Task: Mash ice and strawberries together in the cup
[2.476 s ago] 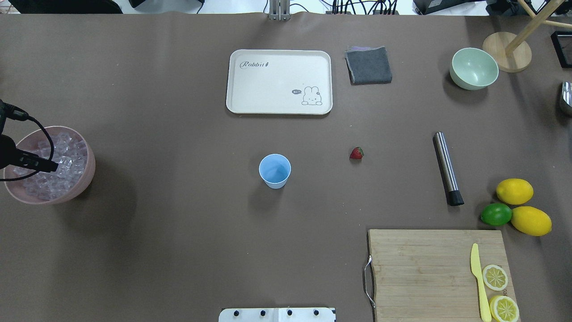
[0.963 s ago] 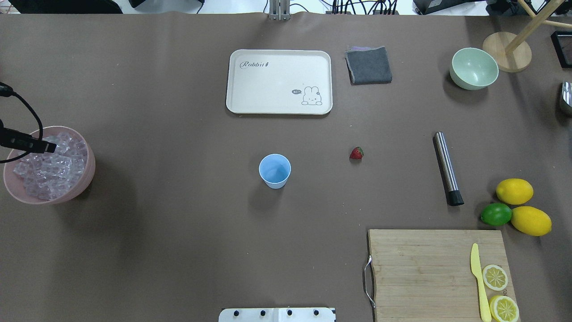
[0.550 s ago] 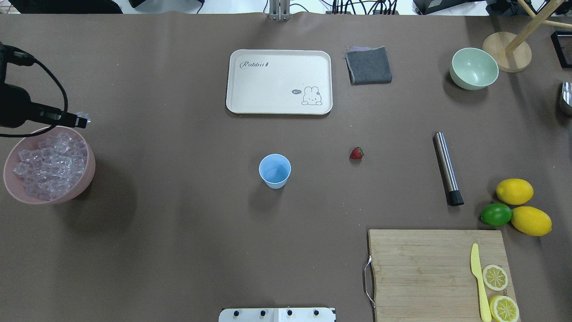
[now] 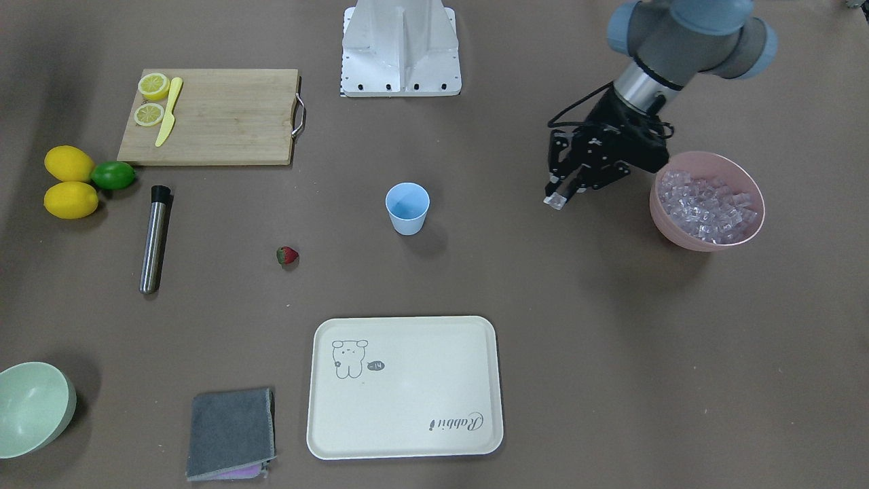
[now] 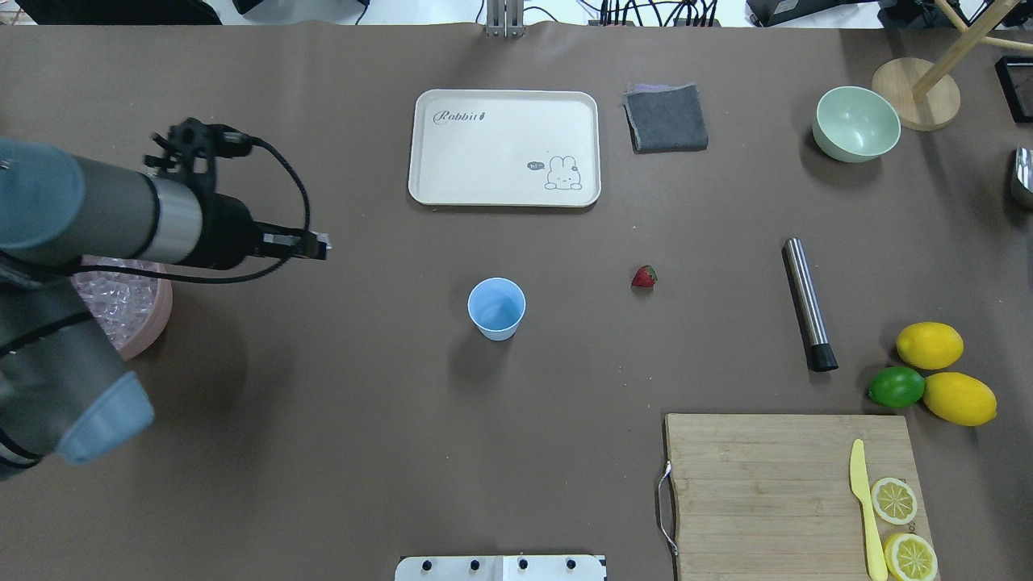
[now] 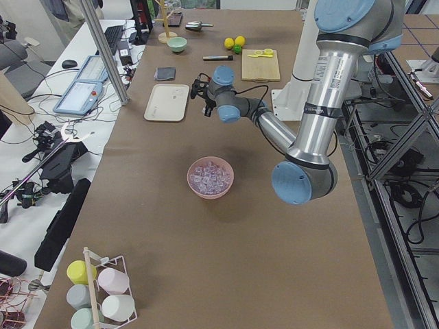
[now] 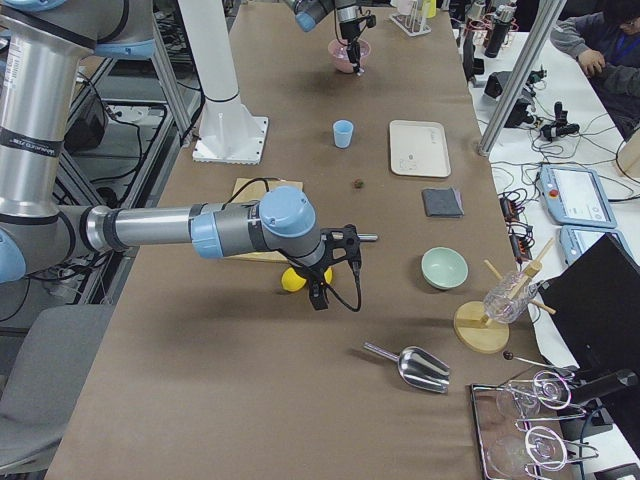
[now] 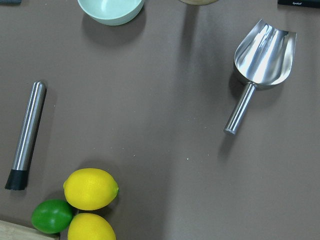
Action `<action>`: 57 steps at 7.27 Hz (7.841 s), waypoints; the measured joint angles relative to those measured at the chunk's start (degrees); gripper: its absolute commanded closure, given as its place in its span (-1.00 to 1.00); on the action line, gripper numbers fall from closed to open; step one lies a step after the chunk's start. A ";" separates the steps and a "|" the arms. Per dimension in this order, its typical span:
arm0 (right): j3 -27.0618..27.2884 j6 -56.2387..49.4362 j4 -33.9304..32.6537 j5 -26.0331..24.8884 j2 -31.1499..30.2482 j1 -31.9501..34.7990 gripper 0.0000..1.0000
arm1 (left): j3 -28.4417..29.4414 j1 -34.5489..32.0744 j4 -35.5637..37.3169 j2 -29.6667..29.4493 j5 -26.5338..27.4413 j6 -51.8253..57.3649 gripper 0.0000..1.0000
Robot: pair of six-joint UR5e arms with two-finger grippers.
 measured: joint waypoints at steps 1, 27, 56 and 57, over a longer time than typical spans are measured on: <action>0.00 0.00 0.02 0.00 -0.01 0.00 -1.00 | 1.91 4.36 0.13 -3.76 4.95 -3.93 1.00; -0.09 -0.53 0.07 0.00 -0.49 0.00 -1.00 | -2.32 -11.32 7.95 22.89 -5.03 37.89 -0.95; -0.30 -0.01 1.17 0.12 -0.54 0.00 -1.00 | 2.40 -11.11 1.80 24.00 -7.19 34.19 0.40; -0.29 0.00 1.17 0.15 -0.54 0.00 -1.00 | 1.57 -11.25 1.96 24.35 -7.87 34.17 0.41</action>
